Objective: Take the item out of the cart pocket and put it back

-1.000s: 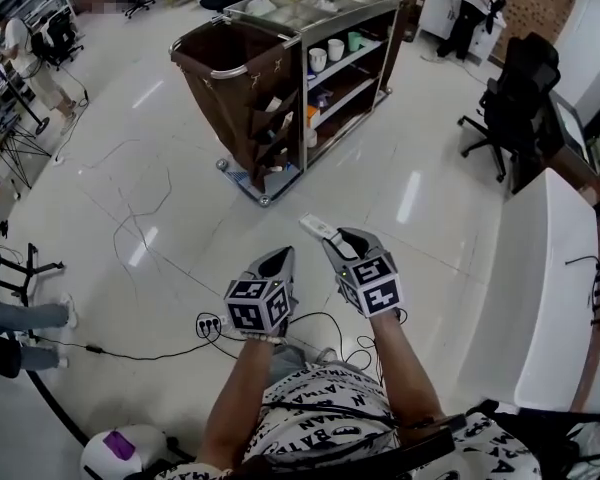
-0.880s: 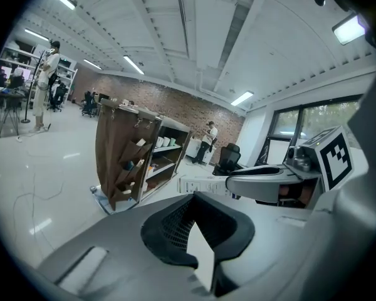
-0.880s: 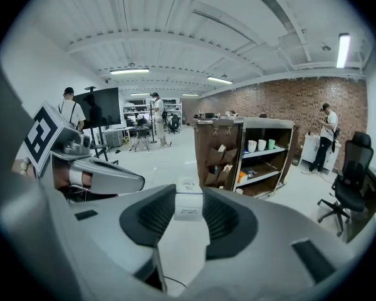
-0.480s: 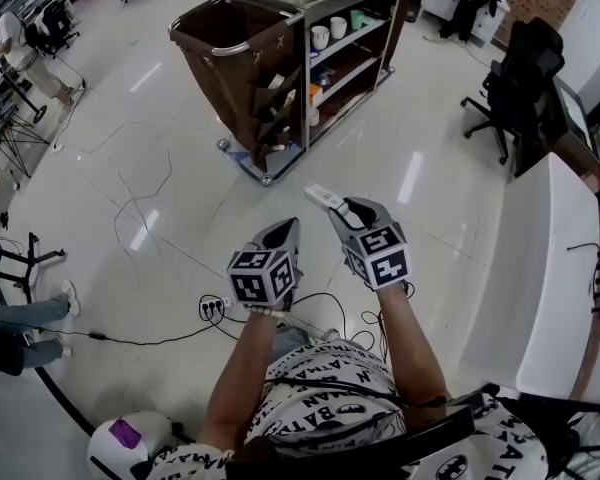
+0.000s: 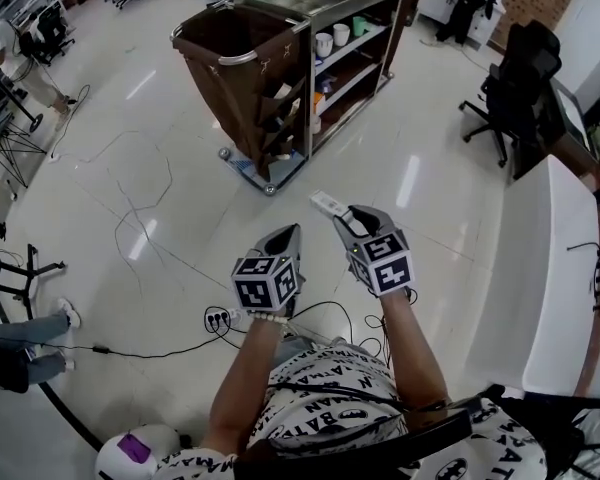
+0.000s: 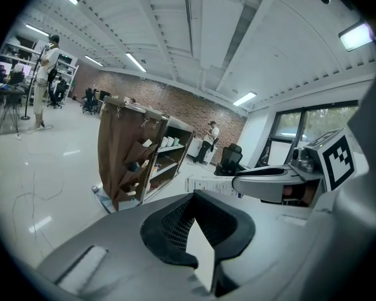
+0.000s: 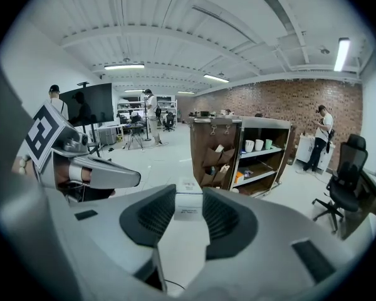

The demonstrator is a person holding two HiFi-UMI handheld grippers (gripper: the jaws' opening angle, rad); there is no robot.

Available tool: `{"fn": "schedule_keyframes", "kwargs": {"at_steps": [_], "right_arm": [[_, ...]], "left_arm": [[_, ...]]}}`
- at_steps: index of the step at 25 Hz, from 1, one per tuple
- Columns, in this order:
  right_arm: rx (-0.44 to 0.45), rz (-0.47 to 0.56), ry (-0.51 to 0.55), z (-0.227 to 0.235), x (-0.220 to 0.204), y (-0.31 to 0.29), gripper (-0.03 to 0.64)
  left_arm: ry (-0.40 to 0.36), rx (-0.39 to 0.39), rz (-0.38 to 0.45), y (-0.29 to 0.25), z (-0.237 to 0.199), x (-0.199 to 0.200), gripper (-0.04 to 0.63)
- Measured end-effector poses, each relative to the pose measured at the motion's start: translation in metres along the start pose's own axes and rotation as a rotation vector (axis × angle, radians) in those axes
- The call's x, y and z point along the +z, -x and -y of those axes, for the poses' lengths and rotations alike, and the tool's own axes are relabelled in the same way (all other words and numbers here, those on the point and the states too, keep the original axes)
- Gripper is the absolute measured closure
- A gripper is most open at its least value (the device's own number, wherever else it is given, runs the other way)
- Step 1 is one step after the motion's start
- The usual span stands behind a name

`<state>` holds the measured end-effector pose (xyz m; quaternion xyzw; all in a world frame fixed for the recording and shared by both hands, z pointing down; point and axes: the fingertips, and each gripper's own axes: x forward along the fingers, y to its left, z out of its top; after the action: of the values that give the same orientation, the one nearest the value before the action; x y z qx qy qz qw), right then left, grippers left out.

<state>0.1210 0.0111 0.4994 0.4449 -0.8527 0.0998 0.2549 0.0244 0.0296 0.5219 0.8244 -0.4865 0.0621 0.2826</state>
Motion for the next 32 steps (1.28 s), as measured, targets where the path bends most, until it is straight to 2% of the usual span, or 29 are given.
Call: {"fn": "schedule_keyframes", "kwargs": {"at_steps": [7,13,18,32], "right_arm": [[-0.059,-0.009,-0.002,-0.002,0.009,-0.012,0.469],[-0.126,0.028,0.008,0.022,0.036,-0.019,0.47],[-0.144,0.045,0.019,0.044,0.057,-0.038,0.469],[-0.13,0.071,0.075,0.154,0.149,-0.154,0.469]], "left_arm": [[-0.026,-0.029,-0.015,0.001,-0.023,0.01,0.595],[-0.063,-0.064,-0.004,-0.01,-0.03,0.031,0.595],[-0.08,-0.08,0.009,-0.026,-0.037,0.05,0.595],[-0.113,-0.052,0.056,-0.138,-0.082,0.156,0.595]]}}
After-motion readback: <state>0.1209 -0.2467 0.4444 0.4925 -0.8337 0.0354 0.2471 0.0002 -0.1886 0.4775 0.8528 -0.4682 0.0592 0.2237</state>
